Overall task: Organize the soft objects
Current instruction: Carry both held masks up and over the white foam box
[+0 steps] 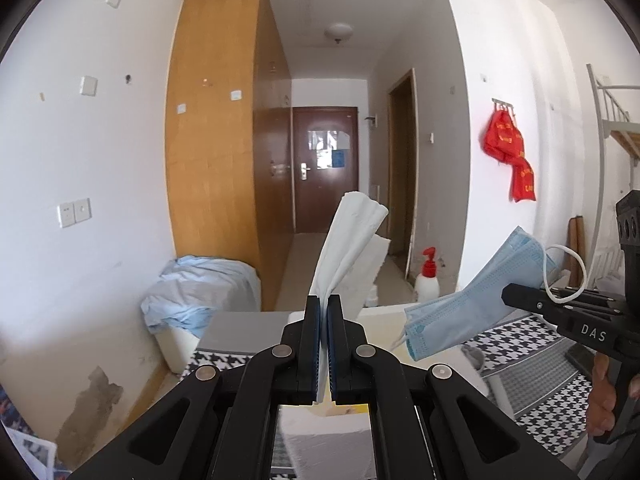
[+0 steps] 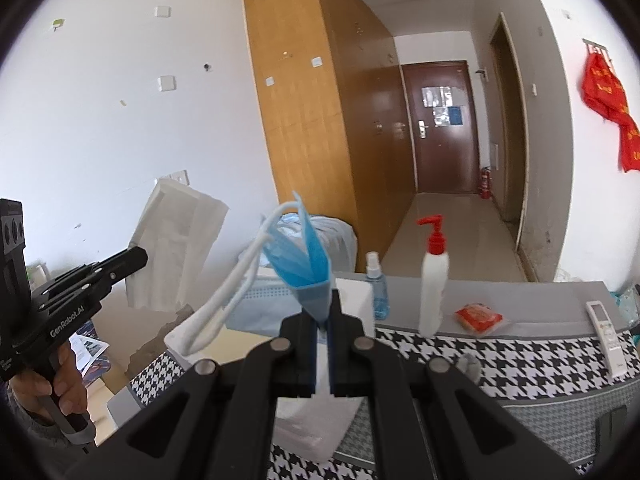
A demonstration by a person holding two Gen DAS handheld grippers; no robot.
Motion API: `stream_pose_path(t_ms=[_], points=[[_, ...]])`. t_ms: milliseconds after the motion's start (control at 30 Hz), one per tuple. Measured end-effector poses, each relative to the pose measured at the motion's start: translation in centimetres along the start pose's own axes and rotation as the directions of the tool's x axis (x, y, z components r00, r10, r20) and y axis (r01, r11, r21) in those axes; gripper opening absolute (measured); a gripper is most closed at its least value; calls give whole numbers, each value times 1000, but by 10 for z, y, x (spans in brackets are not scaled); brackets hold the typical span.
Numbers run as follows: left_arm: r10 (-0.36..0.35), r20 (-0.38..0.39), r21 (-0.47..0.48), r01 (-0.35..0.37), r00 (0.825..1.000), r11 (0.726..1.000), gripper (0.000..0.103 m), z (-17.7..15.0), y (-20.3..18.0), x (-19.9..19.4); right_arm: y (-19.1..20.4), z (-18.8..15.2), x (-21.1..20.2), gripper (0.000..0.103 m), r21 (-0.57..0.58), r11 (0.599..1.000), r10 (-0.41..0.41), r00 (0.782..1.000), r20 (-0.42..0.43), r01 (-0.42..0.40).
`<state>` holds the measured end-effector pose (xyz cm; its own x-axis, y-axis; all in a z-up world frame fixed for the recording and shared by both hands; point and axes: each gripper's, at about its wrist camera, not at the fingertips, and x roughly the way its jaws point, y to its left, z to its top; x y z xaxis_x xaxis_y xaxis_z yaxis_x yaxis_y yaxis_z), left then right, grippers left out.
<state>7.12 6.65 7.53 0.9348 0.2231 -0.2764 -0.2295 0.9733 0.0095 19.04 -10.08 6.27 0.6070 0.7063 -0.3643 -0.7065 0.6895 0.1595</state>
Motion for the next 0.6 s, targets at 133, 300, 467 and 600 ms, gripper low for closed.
stream_pose_path(t_ms=[133,300,467,600], points=[[18,-4,-3,-18,1000,1000,4,-2,8,-1,10,1,10,6,-16,1000,16,1000,-14,-16],[35,-9,-11,-35,999,999,4,-5,18,1,20,0,21,6,-26,999,22,999,-38,-23],[44,-14,-25,-44,999,999,4,-7,28,3,26,0,35,6,-31,999,20,998,-65,-22],[52,-16,-34,-52,999,998,4,-9,34,4,30,0,48,6,-35,999,26,995,-97,-29]])
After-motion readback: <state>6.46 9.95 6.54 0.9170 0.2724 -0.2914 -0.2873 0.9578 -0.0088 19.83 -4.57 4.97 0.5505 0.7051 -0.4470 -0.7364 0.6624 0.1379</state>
